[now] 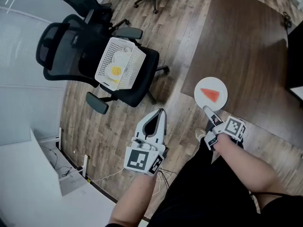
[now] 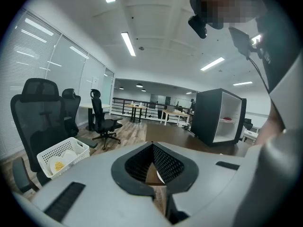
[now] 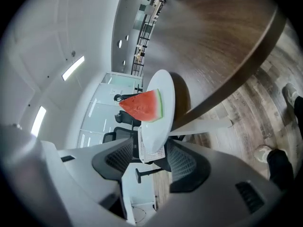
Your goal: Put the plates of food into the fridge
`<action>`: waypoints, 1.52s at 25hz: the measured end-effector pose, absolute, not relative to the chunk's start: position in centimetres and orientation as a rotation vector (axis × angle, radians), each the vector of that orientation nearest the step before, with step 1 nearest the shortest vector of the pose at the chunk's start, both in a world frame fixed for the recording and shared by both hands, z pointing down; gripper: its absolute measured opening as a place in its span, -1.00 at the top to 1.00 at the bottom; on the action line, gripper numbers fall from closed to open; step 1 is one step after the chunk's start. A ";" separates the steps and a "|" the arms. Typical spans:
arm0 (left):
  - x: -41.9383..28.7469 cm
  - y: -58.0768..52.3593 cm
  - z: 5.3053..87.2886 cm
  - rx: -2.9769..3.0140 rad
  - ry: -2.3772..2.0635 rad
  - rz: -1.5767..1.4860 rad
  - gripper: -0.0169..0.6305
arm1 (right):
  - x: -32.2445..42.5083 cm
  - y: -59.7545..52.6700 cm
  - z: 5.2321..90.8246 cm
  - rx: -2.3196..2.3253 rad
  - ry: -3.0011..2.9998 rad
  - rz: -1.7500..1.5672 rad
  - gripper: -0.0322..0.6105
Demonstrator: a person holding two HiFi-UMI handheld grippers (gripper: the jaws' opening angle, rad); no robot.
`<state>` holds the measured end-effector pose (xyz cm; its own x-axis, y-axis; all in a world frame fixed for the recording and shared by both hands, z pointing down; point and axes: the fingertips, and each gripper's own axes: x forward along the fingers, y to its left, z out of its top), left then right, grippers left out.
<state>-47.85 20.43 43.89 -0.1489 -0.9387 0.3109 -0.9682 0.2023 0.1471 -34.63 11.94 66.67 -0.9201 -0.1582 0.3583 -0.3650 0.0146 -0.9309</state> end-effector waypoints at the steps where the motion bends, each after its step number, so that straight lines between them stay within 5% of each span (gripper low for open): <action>1: -47.8 20.5 44.1 1.794 -2.149 0.137 0.94 | -34.8 11.7 66.8 0.557 -2.121 2.063 0.17; 6: -48.4 21.7 45.0 1.768 -2.148 0.183 0.94 | -35.7 10.6 67.5 0.585 -2.104 2.192 0.18; 11: -48.7 22.4 44.9 1.760 -2.155 0.224 0.94 | -35.8 10.5 67.9 0.628 -2.124 2.151 0.57; 16: -49.0 22.7 44.4 1.759 -2.169 0.226 0.94 | -35.6 10.5 67.6 0.654 -2.119 2.195 0.74; 38: -45.7 18.2 43.0 1.869 -2.135 0.197 0.94 | -31.2 10.1 65.1 0.591 -2.100 2.292 0.85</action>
